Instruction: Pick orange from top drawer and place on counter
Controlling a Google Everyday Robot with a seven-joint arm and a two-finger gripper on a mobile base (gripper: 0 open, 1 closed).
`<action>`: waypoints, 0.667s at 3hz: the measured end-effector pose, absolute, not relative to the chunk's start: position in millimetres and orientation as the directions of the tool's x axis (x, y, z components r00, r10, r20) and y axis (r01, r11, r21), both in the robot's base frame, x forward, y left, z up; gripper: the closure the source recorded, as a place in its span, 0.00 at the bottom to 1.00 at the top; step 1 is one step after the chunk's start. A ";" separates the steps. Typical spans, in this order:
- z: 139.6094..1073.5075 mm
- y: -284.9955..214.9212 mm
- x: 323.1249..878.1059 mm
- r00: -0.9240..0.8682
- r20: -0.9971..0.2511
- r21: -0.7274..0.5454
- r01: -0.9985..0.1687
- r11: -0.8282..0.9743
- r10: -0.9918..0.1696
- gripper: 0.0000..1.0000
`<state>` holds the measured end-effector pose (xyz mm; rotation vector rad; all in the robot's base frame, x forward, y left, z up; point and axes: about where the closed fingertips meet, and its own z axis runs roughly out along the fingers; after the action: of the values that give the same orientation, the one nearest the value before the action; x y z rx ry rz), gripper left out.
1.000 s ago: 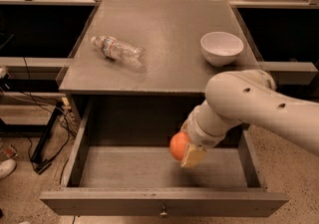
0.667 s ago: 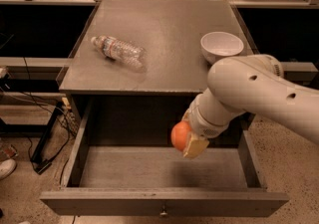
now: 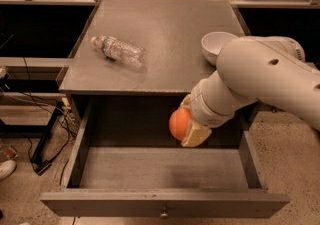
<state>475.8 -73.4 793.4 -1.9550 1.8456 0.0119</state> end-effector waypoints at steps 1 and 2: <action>824.8 -65.9 480.4 0.100 -0.267 -0.364 -0.932 0.004 -0.958 1.00; 866.0 -57.5 491.3 0.096 -0.233 -0.441 -0.897 0.017 -0.968 1.00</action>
Offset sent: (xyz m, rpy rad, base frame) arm 0.0286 0.0264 0.1182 -0.0894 -0.2268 -0.0746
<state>491.3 -57.5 866.0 -1.9011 1.8219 -0.1935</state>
